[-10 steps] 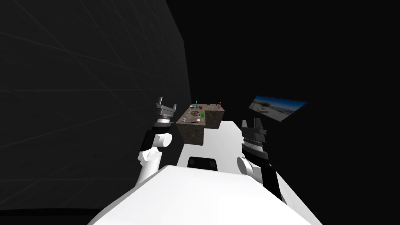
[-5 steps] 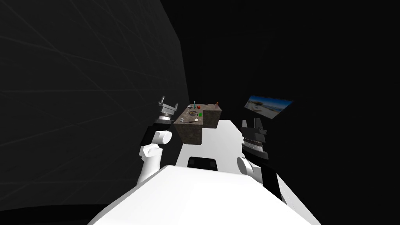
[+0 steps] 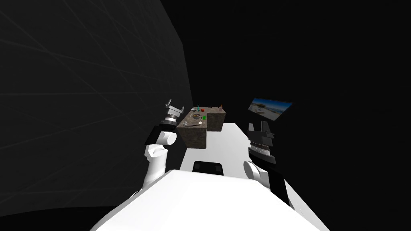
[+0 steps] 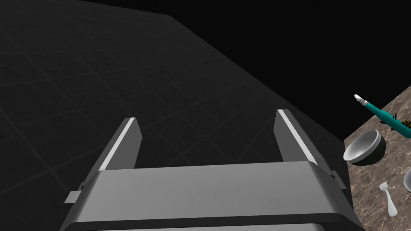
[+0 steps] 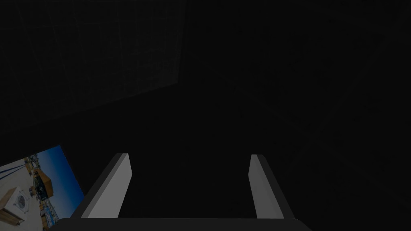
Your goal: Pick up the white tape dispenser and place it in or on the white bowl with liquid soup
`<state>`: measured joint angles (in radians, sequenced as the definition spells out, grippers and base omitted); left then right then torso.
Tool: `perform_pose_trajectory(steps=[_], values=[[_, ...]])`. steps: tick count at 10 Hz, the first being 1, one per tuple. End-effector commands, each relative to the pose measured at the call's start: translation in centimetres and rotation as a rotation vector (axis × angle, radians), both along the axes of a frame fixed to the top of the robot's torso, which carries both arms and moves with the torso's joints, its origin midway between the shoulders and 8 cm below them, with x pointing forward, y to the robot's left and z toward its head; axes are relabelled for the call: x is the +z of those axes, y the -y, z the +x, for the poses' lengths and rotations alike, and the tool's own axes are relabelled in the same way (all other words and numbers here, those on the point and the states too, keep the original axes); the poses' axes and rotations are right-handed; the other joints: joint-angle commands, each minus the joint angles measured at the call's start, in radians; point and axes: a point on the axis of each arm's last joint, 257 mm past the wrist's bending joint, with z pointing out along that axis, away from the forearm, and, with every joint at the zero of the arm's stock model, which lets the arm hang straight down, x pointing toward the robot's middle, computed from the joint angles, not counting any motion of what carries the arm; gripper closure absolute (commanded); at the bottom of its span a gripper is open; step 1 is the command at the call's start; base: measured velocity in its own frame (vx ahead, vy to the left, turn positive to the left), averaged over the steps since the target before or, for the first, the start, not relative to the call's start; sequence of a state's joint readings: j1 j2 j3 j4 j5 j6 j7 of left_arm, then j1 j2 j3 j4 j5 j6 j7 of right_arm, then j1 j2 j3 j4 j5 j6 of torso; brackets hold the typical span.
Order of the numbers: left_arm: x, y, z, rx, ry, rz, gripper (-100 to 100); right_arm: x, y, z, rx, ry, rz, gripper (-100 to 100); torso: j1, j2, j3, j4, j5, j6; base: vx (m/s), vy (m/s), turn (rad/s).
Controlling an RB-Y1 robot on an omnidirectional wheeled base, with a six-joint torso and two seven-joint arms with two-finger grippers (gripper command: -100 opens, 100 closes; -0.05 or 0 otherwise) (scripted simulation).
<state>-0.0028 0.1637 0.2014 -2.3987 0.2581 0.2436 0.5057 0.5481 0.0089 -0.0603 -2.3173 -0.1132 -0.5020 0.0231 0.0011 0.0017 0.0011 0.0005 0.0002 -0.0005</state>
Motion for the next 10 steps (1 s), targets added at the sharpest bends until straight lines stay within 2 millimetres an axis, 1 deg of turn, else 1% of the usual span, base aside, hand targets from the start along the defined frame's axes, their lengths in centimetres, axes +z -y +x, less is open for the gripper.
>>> perform_pose_trajectory(steps=[1, 2, 3, 5, 6, 7, 8, 10], values=[[-0.5, -0.1, 0.7, -0.018, -0.038, -0.025, -100, 0.0, 0.0, 0.0, 0.000, 0.000, 0.000, 0, 0.000, 0.000, 0.000, 0.000, 0.000, 0.000, -0.009, -0.028, -0.057], [-0.8, -0.1, 0.9, -0.018, -0.052, -0.025, -100, 0.0, 0.0, 0.0, 0.000, 0.000, 0.000, 0, 0.000, 0.000, 0.000, 0.000, 0.000, 0.000, -0.003, -0.011, 0.009], [-0.6, -0.3, 1.7, -0.048, -0.066, -0.069, -100, 0.0, 0.0, 0.0, 0.000, 0.000, 0.000, 0, 0.001, 0.000, 0.000, 0.000, 0.000, -0.001, 0.002, -0.018, -0.101], [-1.6, -0.3, 2.3, -0.049, -0.109, -0.072, -100, 0.0, 0.0, 0.0, 0.000, 0.000, 0.000, 0, 0.001, -0.001, 0.000, 0.000, 0.000, 0.000, 0.003, -0.011, -0.022], [-1.6, -0.4, 3.1, -0.078, -0.131, -0.117, -100, 0.0, 0.0, 0.0, 0.000, 0.000, 0.000, 0, 0.001, -0.001, 0.000, 0.000, 0.000, -0.001, 0.009, -0.016, -0.062], [-2.3, -0.4, 3.5, -0.078, -0.163, -0.121, -100, 0.0, 0.0, 0.0, 0.000, 0.000, 0.000, 0, 0.001, -0.001, -0.001, 0.000, 0.000, 0.000, 0.011, -0.013, -0.056], [-2.3, -0.6, 4.3, -0.101, -0.182, -0.159, -100, 0.0, 0.0, 0.0, 0.000, 0.000, 0.000, 0, 0.001, -0.001, -0.001, 0.000, 0.000, -0.001, 0.022, -0.010, -0.082], [-3.5, -0.6, 4.8, -0.104, -0.235, -0.172, -100, 0.0, 0.0, 0.0, 0.000, 0.000, 0.000, 0, 0.002, -0.002, -0.001, -0.001, 0.000, -0.001, 0.018, -0.001, -0.014]])
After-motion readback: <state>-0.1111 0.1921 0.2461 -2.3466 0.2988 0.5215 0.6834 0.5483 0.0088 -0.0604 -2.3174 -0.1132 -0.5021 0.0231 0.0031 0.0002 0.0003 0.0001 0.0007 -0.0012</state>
